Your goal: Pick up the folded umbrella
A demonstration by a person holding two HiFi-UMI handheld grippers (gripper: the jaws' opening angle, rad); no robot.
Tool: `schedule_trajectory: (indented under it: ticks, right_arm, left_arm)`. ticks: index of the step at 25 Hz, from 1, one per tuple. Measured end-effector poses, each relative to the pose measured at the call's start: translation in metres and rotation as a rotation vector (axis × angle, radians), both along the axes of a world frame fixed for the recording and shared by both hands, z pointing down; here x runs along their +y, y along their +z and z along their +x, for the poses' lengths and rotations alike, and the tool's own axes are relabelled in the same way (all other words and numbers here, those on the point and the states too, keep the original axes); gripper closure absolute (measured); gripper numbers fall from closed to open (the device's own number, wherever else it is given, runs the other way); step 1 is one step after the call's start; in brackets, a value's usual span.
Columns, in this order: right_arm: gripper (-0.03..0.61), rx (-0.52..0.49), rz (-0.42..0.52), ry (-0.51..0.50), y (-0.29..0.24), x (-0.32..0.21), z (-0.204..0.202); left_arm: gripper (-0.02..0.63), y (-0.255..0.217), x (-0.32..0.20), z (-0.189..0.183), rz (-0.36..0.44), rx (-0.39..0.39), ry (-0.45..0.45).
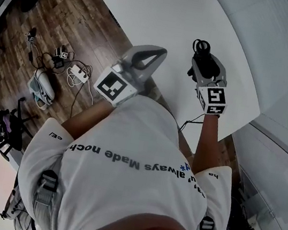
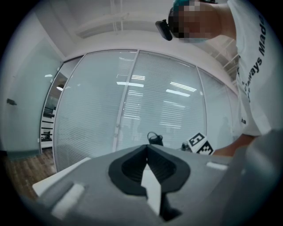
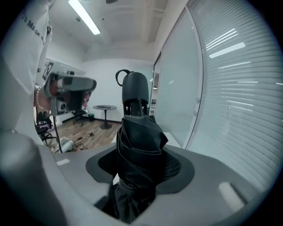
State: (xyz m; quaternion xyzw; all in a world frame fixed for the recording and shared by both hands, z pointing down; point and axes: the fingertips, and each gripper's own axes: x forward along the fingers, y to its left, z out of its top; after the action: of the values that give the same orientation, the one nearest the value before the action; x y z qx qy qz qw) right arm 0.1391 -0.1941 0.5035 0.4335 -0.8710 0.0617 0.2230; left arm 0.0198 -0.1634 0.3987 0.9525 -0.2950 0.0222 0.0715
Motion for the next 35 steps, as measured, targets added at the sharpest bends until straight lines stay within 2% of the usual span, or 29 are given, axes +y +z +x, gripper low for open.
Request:
schedule_trajectory:
  ticks: [7, 10, 15, 20, 35]
  right_arm:
    - [0.367, -0.182, 0.130, 0.092, -0.105, 0.034, -0.003]
    - [0.365, -0.222, 0.167, 0.090, -0.136, 0.041, -0.009]
    - [0.365, -0.242, 0.206, 0.095, -0.173, 0.061, -0.015]
    - [0.365, -0.254, 0.229, 0.103, -0.180, 0.077, -0.015]
    - [0.365, -0.241, 0.249, 0.137, -0.186, 0.078, -0.008]
  left_arm:
    - [0.612, -0.025, -0.003, 0.008, 0.031, 0.033, 0.013]
    - [0.612, -0.045, -0.011, 0.009, 0.053, 0.075, 0.015]
    - [0.612, -0.061, -0.008, 0.011, 0.062, 0.092, 0.034]
    - [0.612, -0.063, 0.001, 0.014, 0.077, 0.096, 0.048]
    - [0.612, -0.066, 0.003, 0.016, 0.068, 0.098, 0.062]
